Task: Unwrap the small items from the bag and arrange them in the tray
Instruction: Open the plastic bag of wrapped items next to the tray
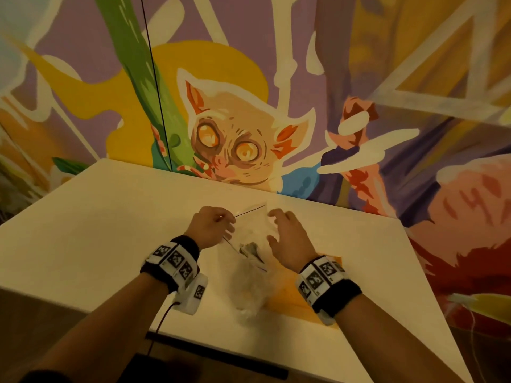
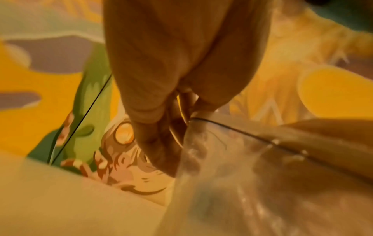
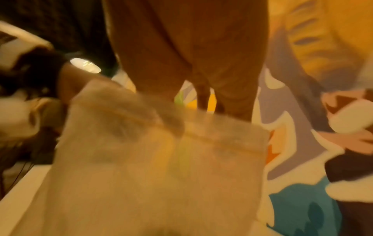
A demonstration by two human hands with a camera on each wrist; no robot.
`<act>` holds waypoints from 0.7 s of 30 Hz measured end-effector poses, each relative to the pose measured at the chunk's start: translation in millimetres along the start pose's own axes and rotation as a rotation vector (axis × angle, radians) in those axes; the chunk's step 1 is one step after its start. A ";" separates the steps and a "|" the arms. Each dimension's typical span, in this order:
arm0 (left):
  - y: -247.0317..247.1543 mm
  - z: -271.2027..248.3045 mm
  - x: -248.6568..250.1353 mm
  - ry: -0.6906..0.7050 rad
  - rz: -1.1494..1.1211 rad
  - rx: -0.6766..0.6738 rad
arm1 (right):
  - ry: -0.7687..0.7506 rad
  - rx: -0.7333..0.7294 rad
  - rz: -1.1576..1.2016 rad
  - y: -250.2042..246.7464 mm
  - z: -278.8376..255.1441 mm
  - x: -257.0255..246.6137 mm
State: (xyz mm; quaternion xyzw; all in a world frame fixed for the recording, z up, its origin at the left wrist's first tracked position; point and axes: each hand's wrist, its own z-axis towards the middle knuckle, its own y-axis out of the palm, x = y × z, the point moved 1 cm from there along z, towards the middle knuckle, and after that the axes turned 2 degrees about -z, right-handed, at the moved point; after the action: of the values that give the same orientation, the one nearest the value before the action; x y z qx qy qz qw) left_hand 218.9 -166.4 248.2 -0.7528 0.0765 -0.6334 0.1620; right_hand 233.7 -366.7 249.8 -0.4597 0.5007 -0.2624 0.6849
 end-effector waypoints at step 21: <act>19.1 -8.6 -33.7 0.378 1.022 -0.111 | 0.066 -0.036 0.274 31.7 3.2 -2.5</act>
State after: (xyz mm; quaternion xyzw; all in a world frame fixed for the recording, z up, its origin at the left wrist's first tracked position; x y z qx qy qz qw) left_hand 205.9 -174.8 211.7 -0.5005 0.4935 -0.5932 0.3926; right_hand 232.5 -349.6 222.8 -0.3904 0.5856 -0.1724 0.6892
